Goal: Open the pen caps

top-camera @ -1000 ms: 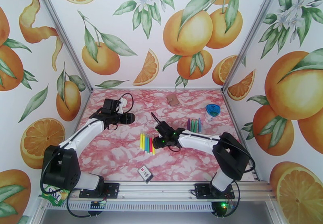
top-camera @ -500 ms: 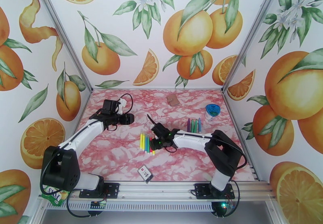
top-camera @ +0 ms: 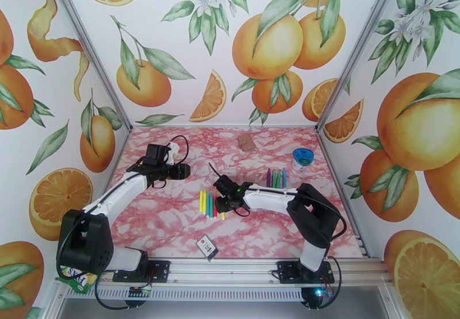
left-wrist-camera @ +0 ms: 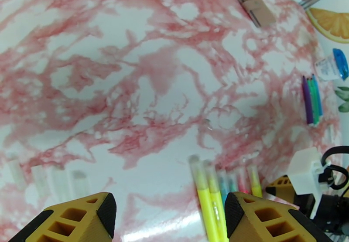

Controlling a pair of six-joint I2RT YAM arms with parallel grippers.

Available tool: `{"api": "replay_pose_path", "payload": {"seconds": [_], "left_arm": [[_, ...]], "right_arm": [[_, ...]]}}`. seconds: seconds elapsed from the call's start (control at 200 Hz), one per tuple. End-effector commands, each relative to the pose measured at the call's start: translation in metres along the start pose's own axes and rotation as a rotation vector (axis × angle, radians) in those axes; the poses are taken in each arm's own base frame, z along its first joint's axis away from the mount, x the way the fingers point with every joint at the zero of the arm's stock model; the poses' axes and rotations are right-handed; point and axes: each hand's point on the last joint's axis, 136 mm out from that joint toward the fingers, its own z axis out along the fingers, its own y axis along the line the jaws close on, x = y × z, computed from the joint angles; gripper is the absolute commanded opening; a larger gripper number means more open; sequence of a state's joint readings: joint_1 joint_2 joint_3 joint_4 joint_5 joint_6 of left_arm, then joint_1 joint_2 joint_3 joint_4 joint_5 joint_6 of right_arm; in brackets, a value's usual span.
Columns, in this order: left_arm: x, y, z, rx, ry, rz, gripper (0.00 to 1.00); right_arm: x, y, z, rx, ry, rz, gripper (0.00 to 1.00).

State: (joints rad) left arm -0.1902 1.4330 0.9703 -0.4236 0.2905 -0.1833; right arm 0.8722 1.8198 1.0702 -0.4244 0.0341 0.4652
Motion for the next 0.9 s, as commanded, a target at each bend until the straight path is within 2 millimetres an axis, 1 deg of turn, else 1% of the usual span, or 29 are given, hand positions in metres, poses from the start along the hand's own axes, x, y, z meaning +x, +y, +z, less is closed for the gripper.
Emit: {"api": "replay_pose_path", "payload": {"seconds": [0.0, 0.25, 0.485, 0.681, 0.726, 0.791, 0.896], "left_arm": [[-0.007, -0.001, -0.005, 0.007, -0.045, 0.002, 0.69], [-0.007, 0.000, -0.003, 0.008, -0.047, -0.003, 0.70], [-0.006, 0.001, -0.002, 0.003, -0.049, -0.006, 0.70], [-0.007, 0.002, -0.001, 0.001, -0.050, -0.008, 0.70], [-0.007, 0.002, 0.000, 0.002, -0.049, -0.009, 0.70], [-0.007, 0.002, 0.000, 0.003, -0.048, -0.009, 0.70], [-0.007, -0.001, 0.001, 0.020, -0.043, -0.010, 0.70]], "right_arm": [[0.003, -0.013, 0.002, 0.095, 0.017, 0.005, 0.43], [0.007, -0.017, 0.007, 0.128, 0.034, 0.004, 0.41], [0.012, -0.018, 0.016, 0.144, 0.060, 0.001, 0.35], [0.013, -0.020, 0.019, 0.156, 0.067, 0.006, 0.29], [0.013, -0.020, 0.019, 0.158, 0.064, 0.008, 0.28], [0.010, -0.023, 0.017, 0.175, 0.049, 0.017, 0.23], [0.000, -0.024, 0.008, 0.173, -0.011, 0.035, 0.21]]}}
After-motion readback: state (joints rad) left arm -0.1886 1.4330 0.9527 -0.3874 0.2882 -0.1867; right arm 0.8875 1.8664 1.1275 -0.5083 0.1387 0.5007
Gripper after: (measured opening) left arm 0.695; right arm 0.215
